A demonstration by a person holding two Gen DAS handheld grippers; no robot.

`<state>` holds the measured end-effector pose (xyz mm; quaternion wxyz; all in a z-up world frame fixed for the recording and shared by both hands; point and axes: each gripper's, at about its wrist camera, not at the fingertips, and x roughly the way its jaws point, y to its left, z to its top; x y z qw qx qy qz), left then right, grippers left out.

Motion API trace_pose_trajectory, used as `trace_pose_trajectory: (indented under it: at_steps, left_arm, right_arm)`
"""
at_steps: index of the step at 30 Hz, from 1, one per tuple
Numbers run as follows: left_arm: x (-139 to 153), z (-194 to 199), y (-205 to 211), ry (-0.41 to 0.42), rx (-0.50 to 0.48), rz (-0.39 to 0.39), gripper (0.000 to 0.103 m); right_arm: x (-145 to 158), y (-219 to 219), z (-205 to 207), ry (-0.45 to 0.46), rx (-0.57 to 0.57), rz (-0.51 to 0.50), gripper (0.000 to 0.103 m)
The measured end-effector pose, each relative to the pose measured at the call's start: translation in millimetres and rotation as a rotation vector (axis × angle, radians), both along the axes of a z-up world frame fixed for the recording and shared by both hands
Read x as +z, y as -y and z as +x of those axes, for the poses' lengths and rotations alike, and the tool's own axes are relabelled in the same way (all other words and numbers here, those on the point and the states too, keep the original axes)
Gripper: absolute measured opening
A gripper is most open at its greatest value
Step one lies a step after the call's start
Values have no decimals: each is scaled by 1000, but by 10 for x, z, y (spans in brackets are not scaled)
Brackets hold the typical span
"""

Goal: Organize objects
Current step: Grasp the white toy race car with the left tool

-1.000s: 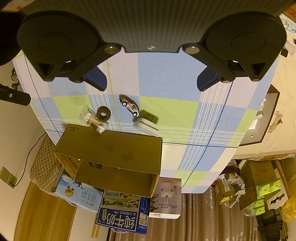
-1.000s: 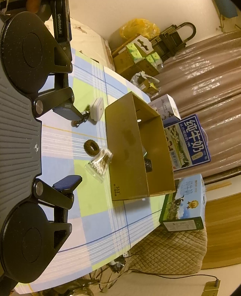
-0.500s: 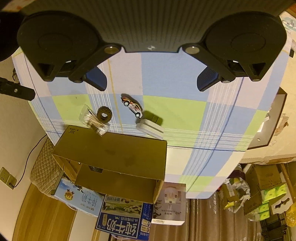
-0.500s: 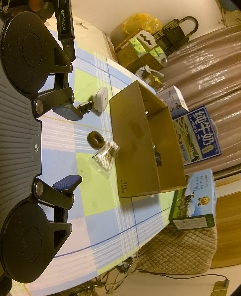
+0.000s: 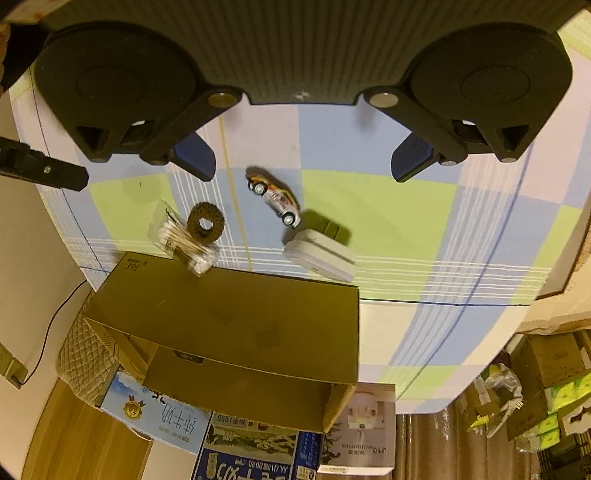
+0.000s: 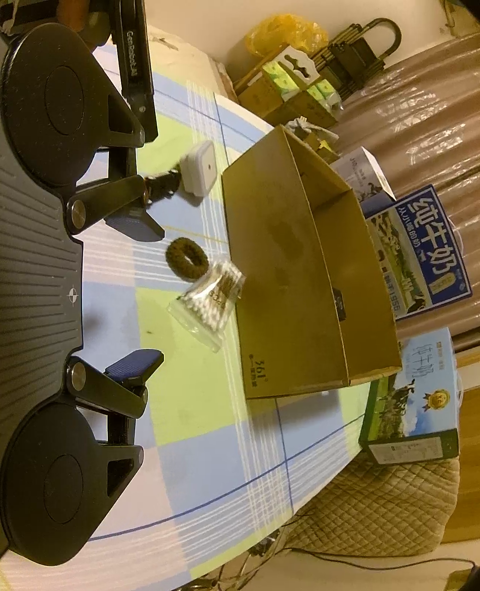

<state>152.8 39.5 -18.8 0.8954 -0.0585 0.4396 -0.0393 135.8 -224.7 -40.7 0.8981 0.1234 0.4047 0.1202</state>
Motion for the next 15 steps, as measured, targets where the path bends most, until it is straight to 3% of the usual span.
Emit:
trace_pose_trajectory:
  at_steps: [6,9,15]
  left_arm:
    - [-184,286,90,-22,-5,-6,85]
    - [-278,403,132,-41,-9,-1,68]
    - [-441,574,180,-55,-14,-12,56]
  right_arm:
    - [-142,1,228,9,17,-12,62]
    - [-225,-2,293,0,18,-18,62]
    - [-316,-39,360,-15,31,-19,62]
